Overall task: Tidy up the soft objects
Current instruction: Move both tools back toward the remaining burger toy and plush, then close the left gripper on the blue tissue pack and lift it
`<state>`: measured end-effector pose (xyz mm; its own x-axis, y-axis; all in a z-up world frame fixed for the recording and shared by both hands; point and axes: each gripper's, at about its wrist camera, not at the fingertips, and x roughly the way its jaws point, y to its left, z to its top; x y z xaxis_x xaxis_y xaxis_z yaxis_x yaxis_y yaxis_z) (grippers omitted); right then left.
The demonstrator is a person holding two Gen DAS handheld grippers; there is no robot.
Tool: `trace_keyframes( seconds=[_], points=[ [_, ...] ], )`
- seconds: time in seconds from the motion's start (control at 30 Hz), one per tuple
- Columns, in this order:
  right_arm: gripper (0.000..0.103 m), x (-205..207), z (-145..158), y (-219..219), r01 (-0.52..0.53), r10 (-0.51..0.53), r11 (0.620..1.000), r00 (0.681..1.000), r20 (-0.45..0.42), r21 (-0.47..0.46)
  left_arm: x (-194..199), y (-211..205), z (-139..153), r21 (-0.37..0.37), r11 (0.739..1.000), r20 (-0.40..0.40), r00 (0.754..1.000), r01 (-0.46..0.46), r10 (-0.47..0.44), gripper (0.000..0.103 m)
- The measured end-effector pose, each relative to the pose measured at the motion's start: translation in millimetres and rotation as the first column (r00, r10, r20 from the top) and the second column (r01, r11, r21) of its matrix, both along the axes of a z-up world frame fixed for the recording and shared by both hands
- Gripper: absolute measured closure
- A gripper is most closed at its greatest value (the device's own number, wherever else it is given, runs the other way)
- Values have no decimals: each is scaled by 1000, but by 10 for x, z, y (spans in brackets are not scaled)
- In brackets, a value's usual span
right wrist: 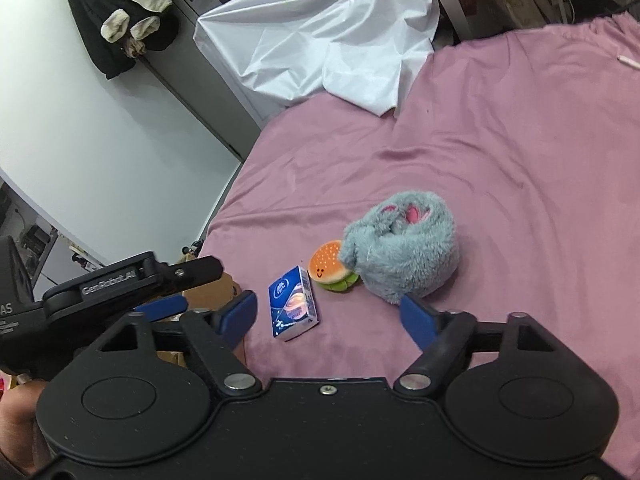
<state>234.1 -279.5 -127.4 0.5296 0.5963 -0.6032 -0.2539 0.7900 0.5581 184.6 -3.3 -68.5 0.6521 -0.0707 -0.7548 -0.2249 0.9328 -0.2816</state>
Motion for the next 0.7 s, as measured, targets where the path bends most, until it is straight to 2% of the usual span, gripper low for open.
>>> trace_keyframes(
  seconds=[0.2, 0.37, 0.7],
  points=[
    [35, 62, -105, -32, 5, -4, 999, 999, -33, 40, 99, -92, -175, 12, 1000, -61, 998, -7, 8, 19],
    [45, 145, -244, -10, 12, -5, 996, 997, -83, 83, 175, -143, -277, 19, 1000, -82, 997, -4, 6, 20],
    [46, 252, -406, 24, 30, -17, 994, 992, -126, 107, 337, -267, -543, 55, 998, -143, 989, 38, -30, 22]
  ],
)
